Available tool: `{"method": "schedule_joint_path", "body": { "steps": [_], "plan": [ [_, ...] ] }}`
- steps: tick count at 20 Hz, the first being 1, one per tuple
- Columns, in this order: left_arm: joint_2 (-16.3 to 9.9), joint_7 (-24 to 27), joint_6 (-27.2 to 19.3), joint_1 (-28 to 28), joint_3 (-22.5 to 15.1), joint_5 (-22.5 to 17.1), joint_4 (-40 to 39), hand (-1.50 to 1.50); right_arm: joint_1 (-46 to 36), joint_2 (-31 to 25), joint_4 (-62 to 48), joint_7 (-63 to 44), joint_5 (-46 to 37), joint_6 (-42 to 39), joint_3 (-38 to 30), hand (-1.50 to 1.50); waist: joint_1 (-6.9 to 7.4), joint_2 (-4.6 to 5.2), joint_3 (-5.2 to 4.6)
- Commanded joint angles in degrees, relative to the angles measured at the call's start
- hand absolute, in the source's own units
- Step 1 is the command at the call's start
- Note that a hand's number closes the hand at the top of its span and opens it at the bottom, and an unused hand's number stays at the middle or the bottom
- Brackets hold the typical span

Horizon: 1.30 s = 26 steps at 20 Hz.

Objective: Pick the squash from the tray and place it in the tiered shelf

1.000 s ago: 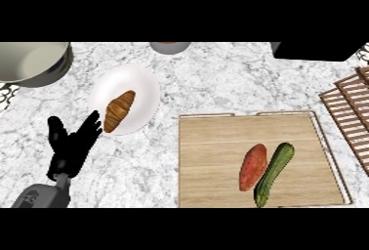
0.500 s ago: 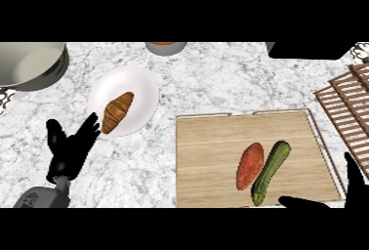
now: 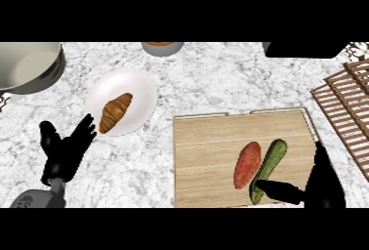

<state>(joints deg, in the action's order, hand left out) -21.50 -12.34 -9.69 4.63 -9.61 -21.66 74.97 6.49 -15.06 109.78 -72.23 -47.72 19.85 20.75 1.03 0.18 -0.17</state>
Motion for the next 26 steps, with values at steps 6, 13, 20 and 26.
{"method": "schedule_joint_path", "body": {
  "steps": [6,13,20,26],
  "plan": [
    [-0.84,-0.94,2.13,-1.27,1.62,-0.95,0.15,0.00,-3.21,10.93,-5.63,-13.02,-11.34,-6.99,-0.91,-1.50,-0.73,-0.19,0.08],
    [0.99,-1.69,0.28,-0.24,1.23,1.12,0.91,0.00,-7.06,14.84,-11.31,-8.84,-14.43,-9.56,-6.88,-1.50,-0.79,-0.13,0.15],
    [2.52,-1.62,1.76,0.26,2.35,2.12,-0.03,0.00,-7.57,15.01,-16.25,-0.97,-13.46,-4.05,-9.89,-1.50,-1.04,-0.15,0.17],
    [3.52,-2.23,0.00,-0.53,1.61,3.89,0.66,0.00,-6.94,14.86,-19.38,6.69,-5.10,-15.90,-8.35,1.50,-0.77,-0.07,0.18]
  ]
}}
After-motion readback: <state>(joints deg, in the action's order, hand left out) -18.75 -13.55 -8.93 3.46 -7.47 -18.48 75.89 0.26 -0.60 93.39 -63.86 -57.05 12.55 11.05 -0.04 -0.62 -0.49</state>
